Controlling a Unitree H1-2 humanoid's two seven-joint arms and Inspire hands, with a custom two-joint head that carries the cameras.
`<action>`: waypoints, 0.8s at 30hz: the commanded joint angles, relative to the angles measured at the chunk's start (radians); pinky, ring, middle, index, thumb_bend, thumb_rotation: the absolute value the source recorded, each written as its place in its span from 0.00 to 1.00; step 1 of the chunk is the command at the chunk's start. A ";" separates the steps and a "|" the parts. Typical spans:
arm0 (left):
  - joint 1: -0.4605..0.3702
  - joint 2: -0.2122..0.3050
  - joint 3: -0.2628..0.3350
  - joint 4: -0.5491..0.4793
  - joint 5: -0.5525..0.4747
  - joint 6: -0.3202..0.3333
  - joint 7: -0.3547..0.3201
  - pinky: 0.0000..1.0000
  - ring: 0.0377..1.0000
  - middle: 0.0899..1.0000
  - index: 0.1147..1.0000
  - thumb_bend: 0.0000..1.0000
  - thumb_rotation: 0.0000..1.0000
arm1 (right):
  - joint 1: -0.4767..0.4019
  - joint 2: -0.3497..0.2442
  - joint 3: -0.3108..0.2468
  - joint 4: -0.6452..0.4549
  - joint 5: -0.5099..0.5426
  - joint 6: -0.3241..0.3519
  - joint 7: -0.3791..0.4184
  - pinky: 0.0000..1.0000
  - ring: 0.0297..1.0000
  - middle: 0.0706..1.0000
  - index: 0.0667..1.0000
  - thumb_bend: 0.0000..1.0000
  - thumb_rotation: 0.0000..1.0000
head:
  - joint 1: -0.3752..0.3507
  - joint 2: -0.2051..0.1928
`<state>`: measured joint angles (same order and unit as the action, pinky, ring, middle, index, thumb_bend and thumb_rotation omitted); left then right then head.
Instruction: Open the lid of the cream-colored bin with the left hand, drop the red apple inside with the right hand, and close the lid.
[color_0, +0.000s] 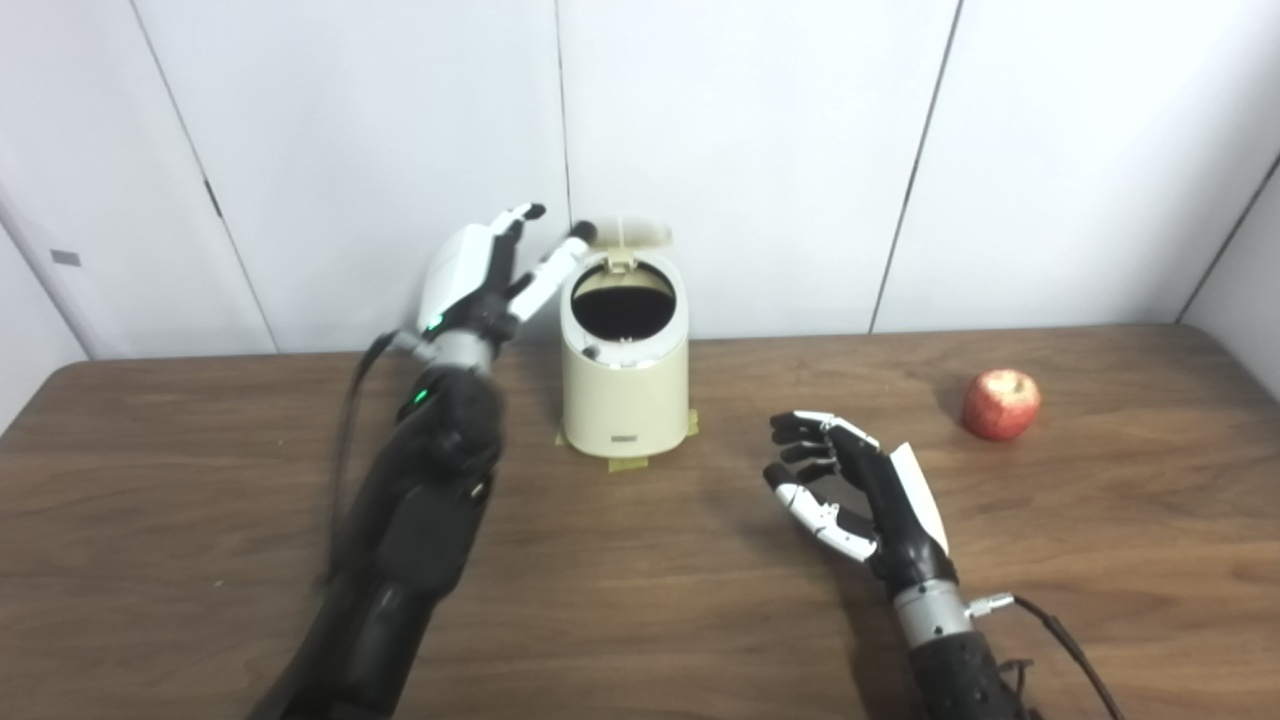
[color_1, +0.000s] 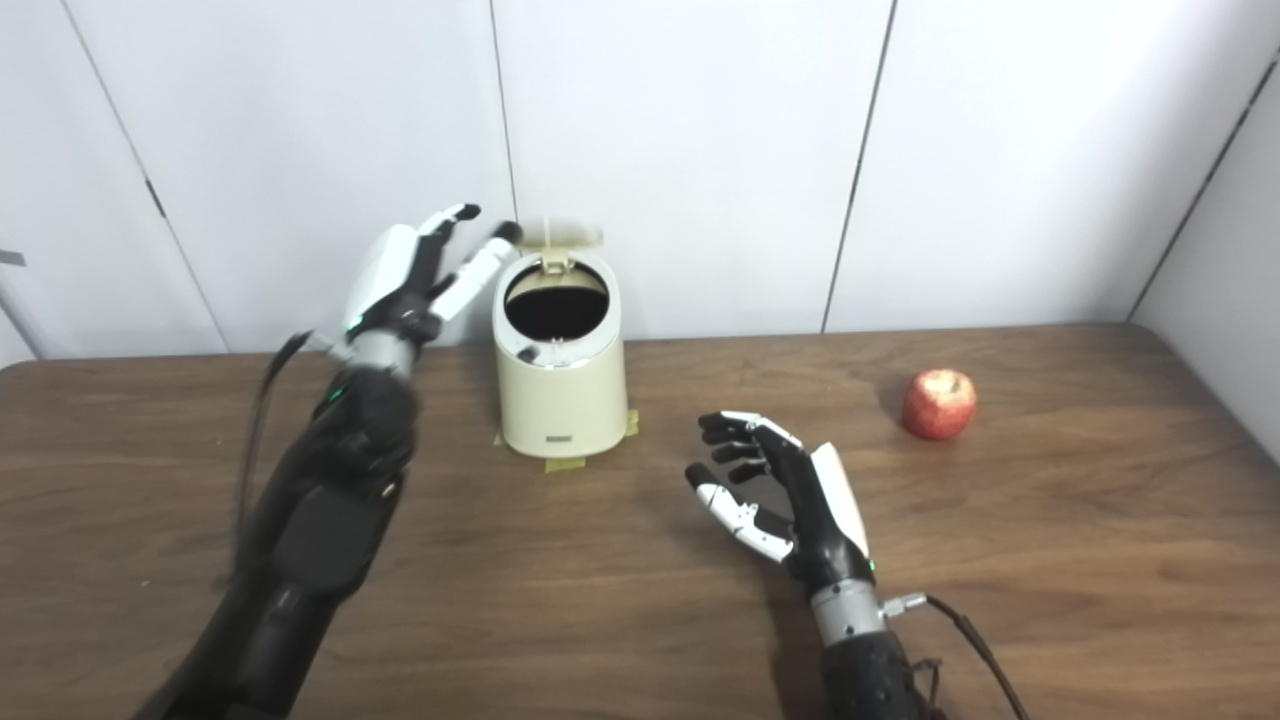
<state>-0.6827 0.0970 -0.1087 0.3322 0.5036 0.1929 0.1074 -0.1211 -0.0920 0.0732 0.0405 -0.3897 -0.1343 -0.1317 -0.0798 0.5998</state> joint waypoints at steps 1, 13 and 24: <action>-0.002 0.011 0.027 -0.073 -0.064 -0.118 0.031 0.76 0.85 0.87 0.84 0.45 1.00 | -0.003 -0.005 -0.005 -0.041 -0.034 -0.019 -0.031 0.56 0.65 0.67 0.67 0.26 0.52 | 0.000 -0.001; 0.329 0.011 0.140 -0.439 -0.365 -0.281 -0.034 0.71 0.77 0.76 0.72 0.21 0.73 | -0.064 -0.188 -0.019 -0.345 -0.284 0.184 0.137 0.65 0.74 0.77 0.74 0.66 0.35 | 0.003 0.015; 0.542 0.070 0.131 -0.474 -0.428 -0.480 -0.124 0.73 0.79 0.77 0.73 0.36 0.81 | -0.228 -0.419 -0.027 -0.360 -0.405 0.349 0.409 0.63 0.81 0.89 0.84 0.96 0.42 | -0.028 0.016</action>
<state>-0.1178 0.1624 0.0233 -0.1184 0.0819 -0.2272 -0.0124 -0.2760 -0.4744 0.0593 -0.2913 -0.7747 0.1985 0.2561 -0.1074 0.6151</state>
